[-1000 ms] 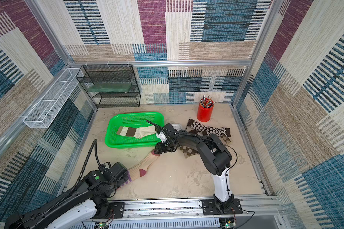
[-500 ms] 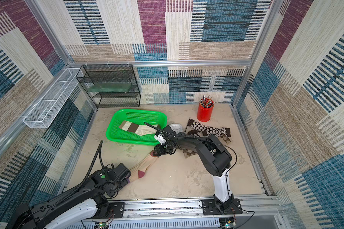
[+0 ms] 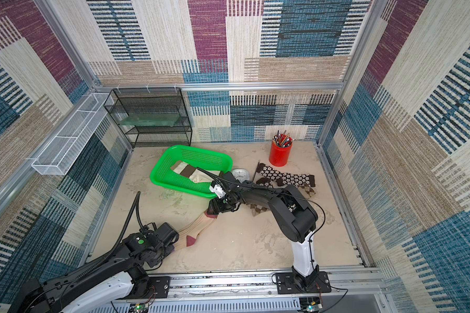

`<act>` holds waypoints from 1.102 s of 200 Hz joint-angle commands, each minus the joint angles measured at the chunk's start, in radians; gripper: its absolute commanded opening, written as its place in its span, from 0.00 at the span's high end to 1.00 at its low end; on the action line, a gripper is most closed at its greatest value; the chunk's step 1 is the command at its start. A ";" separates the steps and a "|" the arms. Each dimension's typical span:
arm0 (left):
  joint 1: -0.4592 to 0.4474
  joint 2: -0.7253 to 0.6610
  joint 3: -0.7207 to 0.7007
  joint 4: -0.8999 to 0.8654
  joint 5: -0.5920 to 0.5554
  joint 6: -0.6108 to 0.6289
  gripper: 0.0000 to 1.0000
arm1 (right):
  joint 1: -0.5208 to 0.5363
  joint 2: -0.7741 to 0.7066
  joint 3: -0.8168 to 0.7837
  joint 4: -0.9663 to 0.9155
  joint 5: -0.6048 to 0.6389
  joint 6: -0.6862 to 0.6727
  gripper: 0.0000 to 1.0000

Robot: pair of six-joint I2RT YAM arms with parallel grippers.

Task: Place the socks together as a pair
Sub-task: Flatten out the sock, then pick up a pair of socks from the center of the board.

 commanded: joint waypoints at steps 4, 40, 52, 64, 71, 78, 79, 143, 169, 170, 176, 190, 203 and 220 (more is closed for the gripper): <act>0.000 0.000 0.009 -0.006 0.049 0.042 0.80 | -0.017 -0.065 0.031 -0.074 -0.007 -0.001 0.31; 0.000 0.009 0.012 -0.001 0.066 0.085 0.83 | -0.028 -0.209 -0.080 -0.098 0.024 0.017 0.27; 0.000 0.031 0.019 0.010 0.078 0.113 0.83 | -0.022 -0.247 -0.154 -0.067 0.031 0.040 0.27; 0.000 0.064 0.030 0.021 0.091 0.144 0.84 | -0.020 -0.273 -0.234 -0.016 0.035 0.071 0.27; 0.000 0.087 0.039 0.027 0.099 0.163 0.84 | -0.022 -0.280 -0.272 0.016 0.035 0.087 0.27; 0.000 0.110 0.048 0.034 0.105 0.180 0.84 | -0.020 -0.283 -0.303 0.043 0.039 0.097 0.27; 0.000 0.114 0.050 0.035 0.106 0.183 0.84 | -0.020 -0.283 -0.306 0.047 0.040 0.099 0.27; -0.001 0.195 0.094 0.060 0.120 0.262 0.84 | -0.015 -0.207 -0.351 0.190 0.047 0.106 0.26; 0.000 0.192 0.091 0.069 0.126 0.258 0.84 | -0.002 -0.157 -0.330 0.191 0.052 0.098 0.28; -0.001 0.191 0.091 0.069 0.126 0.259 0.84 | -0.001 -0.156 -0.330 0.191 0.053 0.098 0.28; -0.001 0.187 0.089 0.071 0.126 0.256 0.84 | 0.001 -0.150 -0.331 0.191 0.053 0.097 0.29; 0.000 0.177 0.085 0.066 0.125 0.253 0.84 | 0.005 -0.150 -0.342 0.192 0.057 0.095 0.37; 0.000 0.163 0.085 0.055 0.121 0.253 0.84 | 0.005 -0.158 -0.362 0.198 0.062 0.095 0.56; 0.000 0.138 0.084 0.038 0.114 0.250 0.84 | 0.005 -0.173 -0.383 0.203 0.060 0.096 0.77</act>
